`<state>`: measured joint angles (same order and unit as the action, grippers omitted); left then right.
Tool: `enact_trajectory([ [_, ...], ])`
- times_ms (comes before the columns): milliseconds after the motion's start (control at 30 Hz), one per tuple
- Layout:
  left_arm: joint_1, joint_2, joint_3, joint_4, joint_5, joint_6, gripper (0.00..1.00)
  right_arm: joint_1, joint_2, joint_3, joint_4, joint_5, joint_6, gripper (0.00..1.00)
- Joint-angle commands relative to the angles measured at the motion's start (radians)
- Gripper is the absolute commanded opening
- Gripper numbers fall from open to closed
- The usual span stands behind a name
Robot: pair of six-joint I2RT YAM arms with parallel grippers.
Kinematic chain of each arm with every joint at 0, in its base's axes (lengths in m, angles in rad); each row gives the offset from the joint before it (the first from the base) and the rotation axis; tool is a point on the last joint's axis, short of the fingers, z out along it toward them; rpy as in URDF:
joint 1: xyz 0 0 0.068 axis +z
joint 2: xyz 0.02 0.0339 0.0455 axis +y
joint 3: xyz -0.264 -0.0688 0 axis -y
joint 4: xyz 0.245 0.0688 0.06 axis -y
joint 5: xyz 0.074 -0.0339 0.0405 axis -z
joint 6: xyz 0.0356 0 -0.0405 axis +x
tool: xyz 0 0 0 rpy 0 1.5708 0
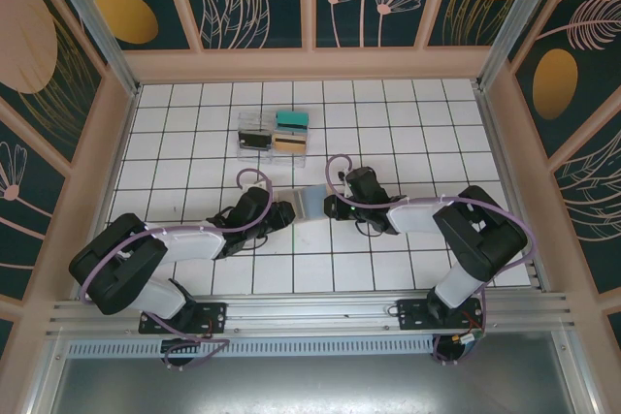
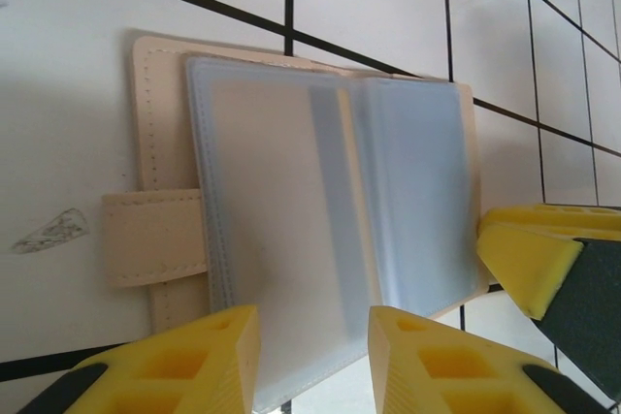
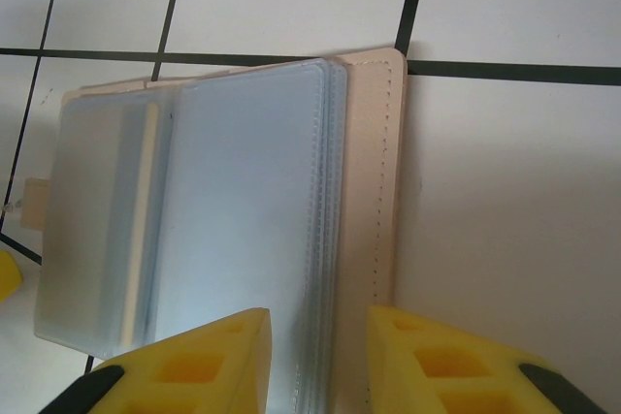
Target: Take the credit cards out of the card holder
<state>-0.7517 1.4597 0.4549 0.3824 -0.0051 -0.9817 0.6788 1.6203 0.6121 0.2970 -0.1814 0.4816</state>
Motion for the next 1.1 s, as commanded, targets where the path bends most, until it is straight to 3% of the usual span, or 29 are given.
enact_trajectory([
  [0, 0.004, -0.004, 0.019, -0.046, -0.035, 0.0, 0.35, 0.008, 0.018, -0.018, 0.024, -0.001, 0.011, 0.32],
  [500, 0.003, 0.071, 0.047, -0.013, 0.015, 0.014, 0.35, 0.014, 0.023, -0.003, 0.012, -0.006, 0.015, 0.32],
  [567, 0.004, 0.08, 0.053, -0.001, 0.031, 0.018, 0.37, 0.015, 0.024, -0.002, 0.011, -0.007, 0.015, 0.32],
  [733, 0.003, 0.085, 0.057, 0.047, 0.07, 0.023, 0.54, 0.018, 0.026, 0.002, 0.01, -0.009, 0.015, 0.32],
  [1067, 0.003, 0.074, 0.061, 0.092, 0.11, 0.03, 0.6, 0.019, 0.028, 0.005, 0.007, -0.007, 0.014, 0.32],
])
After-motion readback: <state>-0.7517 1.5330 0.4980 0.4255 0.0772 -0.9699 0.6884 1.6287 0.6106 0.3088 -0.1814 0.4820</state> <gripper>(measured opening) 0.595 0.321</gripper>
